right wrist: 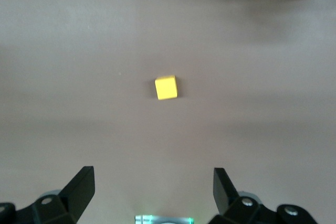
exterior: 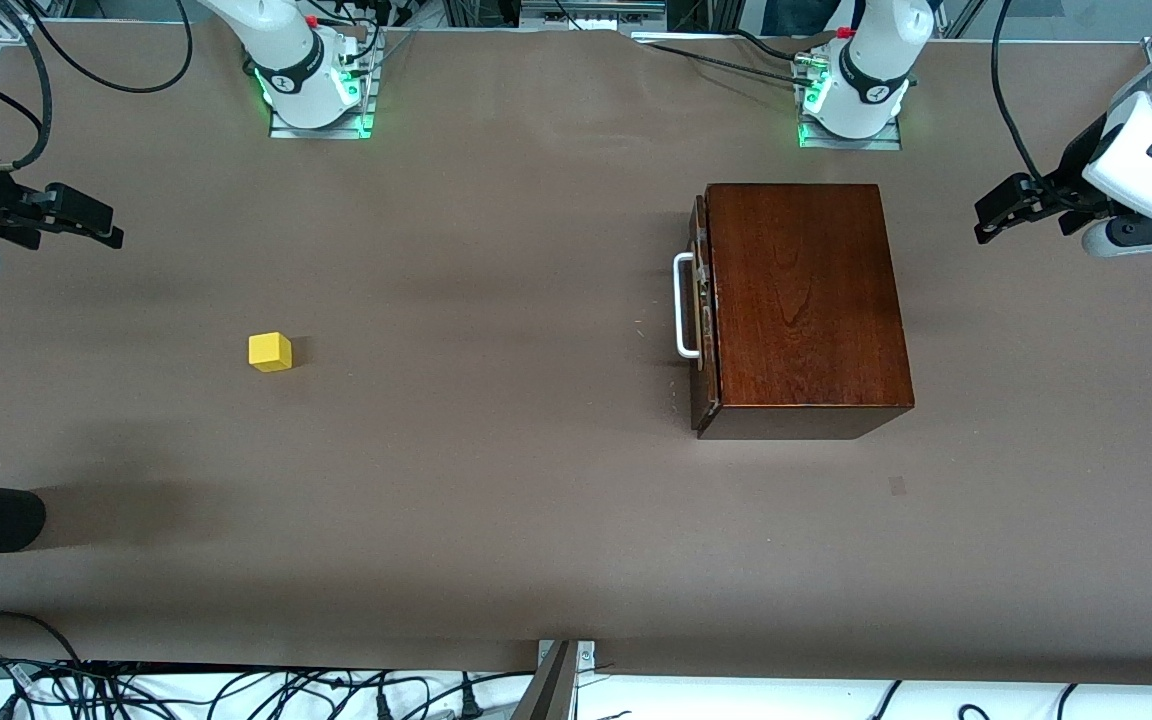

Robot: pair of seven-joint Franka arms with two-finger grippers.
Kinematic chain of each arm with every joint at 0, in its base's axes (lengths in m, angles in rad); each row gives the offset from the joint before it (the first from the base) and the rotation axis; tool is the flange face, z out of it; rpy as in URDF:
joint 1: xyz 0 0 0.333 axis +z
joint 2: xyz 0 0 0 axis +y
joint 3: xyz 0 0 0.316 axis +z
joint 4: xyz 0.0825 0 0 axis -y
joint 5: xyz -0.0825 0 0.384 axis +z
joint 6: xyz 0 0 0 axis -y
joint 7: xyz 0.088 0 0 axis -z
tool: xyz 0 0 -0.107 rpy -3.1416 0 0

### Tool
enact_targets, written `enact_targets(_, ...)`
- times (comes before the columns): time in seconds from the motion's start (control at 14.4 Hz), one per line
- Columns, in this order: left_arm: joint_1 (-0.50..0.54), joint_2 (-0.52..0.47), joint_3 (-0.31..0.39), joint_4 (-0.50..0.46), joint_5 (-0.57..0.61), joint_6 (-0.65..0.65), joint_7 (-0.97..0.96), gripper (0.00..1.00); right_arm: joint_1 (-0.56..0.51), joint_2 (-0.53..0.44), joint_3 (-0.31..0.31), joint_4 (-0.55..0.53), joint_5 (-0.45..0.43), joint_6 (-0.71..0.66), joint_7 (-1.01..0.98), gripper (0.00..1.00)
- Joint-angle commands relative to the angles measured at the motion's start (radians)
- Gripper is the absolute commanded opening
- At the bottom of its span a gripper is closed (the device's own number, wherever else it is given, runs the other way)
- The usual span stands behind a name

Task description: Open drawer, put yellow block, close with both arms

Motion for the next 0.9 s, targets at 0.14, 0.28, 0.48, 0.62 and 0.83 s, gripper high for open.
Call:
enact_targets(0.14, 0.003, -0.012, -0.002, 0.004, -0.012, -0.003, 0.022, 1.0, -0.011, -0.003, 0.003, 0.009, 0.005, -0.029, 0.011, 1.0)
enact_targets(0.28, 0.003, -0.012, -0.003, 0.004, -0.012, -0.008, 0.016, 1.0, -0.013, 0.0, 0.0, 0.007, 0.002, -0.03, 0.011, 1.0)
enact_targets(0.48, 0.003, -0.012, -0.003, 0.004, -0.012, -0.008, 0.016, 1.0, -0.013, 0.0, -0.004, 0.007, 0.0, -0.039, 0.0, 1.0)
enact_targets(0.62, 0.003, -0.012, -0.003, 0.004, -0.012, -0.008, 0.019, 1.0, -0.013, 0.001, -0.003, 0.007, 0.005, -0.03, 0.012, 1.0)
enact_targets(0.83, 0.003, -0.012, -0.003, 0.006, -0.011, -0.01, 0.019, 1.0, -0.011, -0.005, -0.001, 0.009, 0.006, -0.039, 0.009, 1.0)
